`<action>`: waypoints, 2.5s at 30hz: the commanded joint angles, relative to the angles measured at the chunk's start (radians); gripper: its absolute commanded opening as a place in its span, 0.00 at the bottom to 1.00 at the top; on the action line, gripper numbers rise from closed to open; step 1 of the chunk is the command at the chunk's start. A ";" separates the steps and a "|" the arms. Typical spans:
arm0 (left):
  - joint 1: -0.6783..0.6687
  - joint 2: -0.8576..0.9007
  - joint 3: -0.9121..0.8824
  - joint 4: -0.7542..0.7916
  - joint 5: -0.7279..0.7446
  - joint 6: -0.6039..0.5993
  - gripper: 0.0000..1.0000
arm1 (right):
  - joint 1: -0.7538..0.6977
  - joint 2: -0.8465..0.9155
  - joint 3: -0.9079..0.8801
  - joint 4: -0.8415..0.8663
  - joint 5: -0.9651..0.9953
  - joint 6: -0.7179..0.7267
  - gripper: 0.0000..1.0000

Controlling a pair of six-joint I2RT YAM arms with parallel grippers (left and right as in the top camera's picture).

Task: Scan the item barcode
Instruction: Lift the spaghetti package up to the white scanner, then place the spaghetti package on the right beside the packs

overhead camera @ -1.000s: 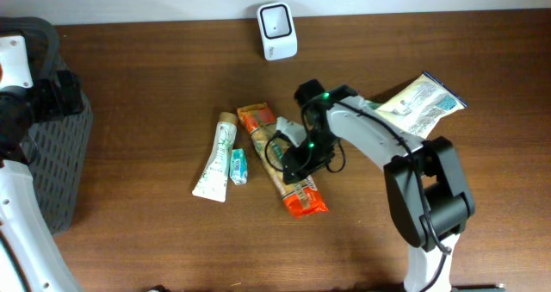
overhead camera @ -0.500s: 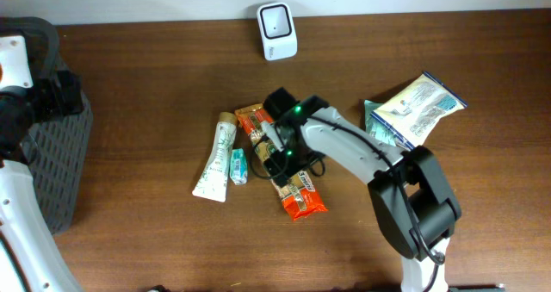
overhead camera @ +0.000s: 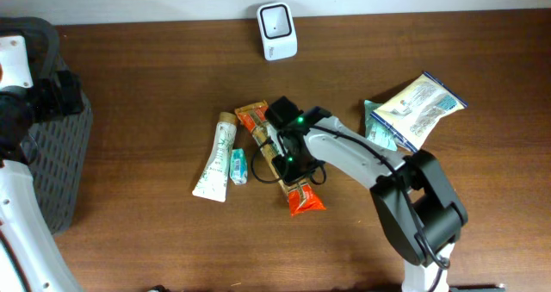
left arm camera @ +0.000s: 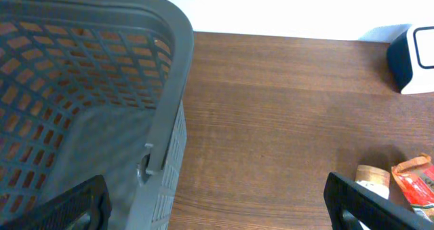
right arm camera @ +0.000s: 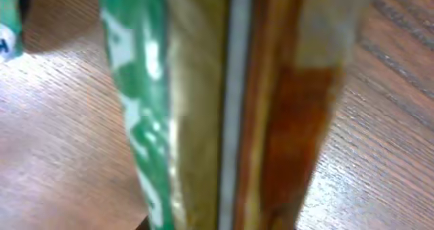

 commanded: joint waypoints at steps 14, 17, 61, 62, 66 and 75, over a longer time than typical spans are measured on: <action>0.003 -0.005 0.010 0.001 0.005 0.016 0.99 | -0.442 -0.144 0.332 -0.382 -1.219 -0.448 0.04; 0.003 -0.005 0.010 0.001 0.005 0.016 0.99 | -0.502 -0.192 0.334 -0.381 -1.338 -0.447 0.04; 0.003 -0.005 0.010 0.001 0.005 0.016 0.99 | -0.133 0.421 0.798 0.324 1.011 -0.505 0.04; 0.003 -0.005 0.010 0.001 0.005 0.016 0.99 | -0.129 0.420 0.798 0.300 1.012 -0.496 0.04; 0.003 -0.005 0.010 0.001 0.005 0.016 0.99 | -0.129 0.350 0.798 0.235 0.925 -0.400 0.04; 0.001 -0.005 0.010 0.001 0.005 0.016 0.99 | -0.212 -0.101 0.798 -0.353 0.360 0.020 0.04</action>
